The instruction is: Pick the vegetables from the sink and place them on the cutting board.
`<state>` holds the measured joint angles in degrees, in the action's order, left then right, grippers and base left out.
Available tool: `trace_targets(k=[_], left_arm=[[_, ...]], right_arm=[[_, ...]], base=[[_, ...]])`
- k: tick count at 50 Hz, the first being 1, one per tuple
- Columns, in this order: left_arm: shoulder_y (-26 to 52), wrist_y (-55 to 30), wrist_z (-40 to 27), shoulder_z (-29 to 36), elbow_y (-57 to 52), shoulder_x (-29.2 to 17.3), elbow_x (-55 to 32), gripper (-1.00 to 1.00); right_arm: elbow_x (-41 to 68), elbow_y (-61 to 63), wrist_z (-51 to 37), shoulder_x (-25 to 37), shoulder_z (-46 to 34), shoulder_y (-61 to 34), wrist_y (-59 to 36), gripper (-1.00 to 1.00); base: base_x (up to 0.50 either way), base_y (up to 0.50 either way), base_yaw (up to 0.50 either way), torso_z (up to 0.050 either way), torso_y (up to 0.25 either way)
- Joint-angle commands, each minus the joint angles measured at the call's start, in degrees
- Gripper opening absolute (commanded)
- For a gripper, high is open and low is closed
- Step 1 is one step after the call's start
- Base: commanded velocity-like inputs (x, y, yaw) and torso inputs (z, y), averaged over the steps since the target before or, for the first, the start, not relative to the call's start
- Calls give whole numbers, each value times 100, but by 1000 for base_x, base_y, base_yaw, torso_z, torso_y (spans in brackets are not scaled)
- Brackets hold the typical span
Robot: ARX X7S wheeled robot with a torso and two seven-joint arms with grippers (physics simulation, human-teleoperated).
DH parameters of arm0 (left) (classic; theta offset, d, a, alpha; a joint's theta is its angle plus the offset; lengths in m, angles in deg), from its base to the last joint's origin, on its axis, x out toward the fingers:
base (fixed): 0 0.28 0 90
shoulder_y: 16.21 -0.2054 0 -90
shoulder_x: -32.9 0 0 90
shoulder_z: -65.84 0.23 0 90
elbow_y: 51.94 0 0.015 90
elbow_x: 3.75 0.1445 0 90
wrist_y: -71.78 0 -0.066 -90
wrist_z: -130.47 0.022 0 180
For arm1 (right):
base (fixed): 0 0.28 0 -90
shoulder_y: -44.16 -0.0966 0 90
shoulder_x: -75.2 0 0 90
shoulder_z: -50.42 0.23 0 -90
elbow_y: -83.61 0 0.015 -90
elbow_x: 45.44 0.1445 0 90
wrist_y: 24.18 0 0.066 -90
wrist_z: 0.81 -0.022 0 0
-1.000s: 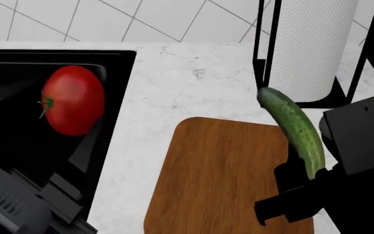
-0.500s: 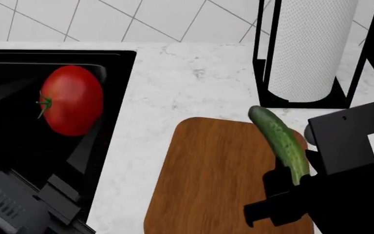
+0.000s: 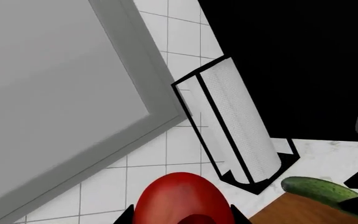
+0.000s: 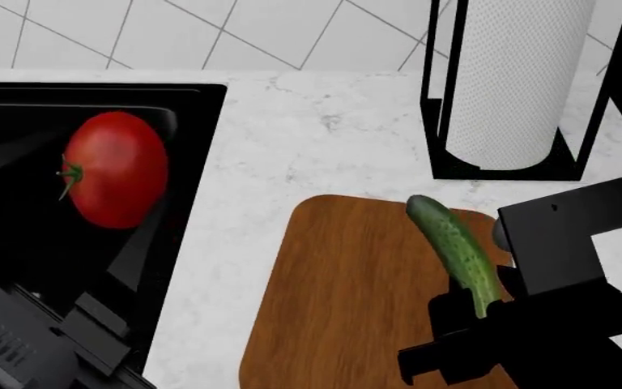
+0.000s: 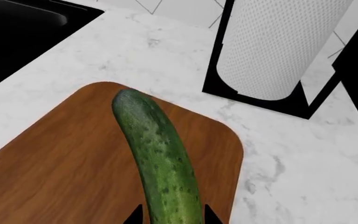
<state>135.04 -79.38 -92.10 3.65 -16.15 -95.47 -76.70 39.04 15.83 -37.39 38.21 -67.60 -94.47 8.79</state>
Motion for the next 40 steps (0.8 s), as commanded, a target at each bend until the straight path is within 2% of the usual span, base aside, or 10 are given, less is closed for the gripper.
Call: trace_targets(k=[1,34,35,40], left_arm=[[43,66,-113,-21,20,-19,-84,-100],[47,161,-134,52,19,-71,-72,-100],[58,157,-141,55,19,-70,-82,-100],[84,169,-184,40,5,-87,-150,-100]], right_arm=[[-1,-81,14,-22,-42,-16,-98,-100],[38,-182,36,33,-107,175,-48,-100],[35,-181,44,39,-101,178,-37,100],[114,-97,-22,90,-70,133,-67,100]], base=[[0,0,0,0,0],[0,0,0,0,0],[0,0,0,0,0],[0,0,0,0,0]])
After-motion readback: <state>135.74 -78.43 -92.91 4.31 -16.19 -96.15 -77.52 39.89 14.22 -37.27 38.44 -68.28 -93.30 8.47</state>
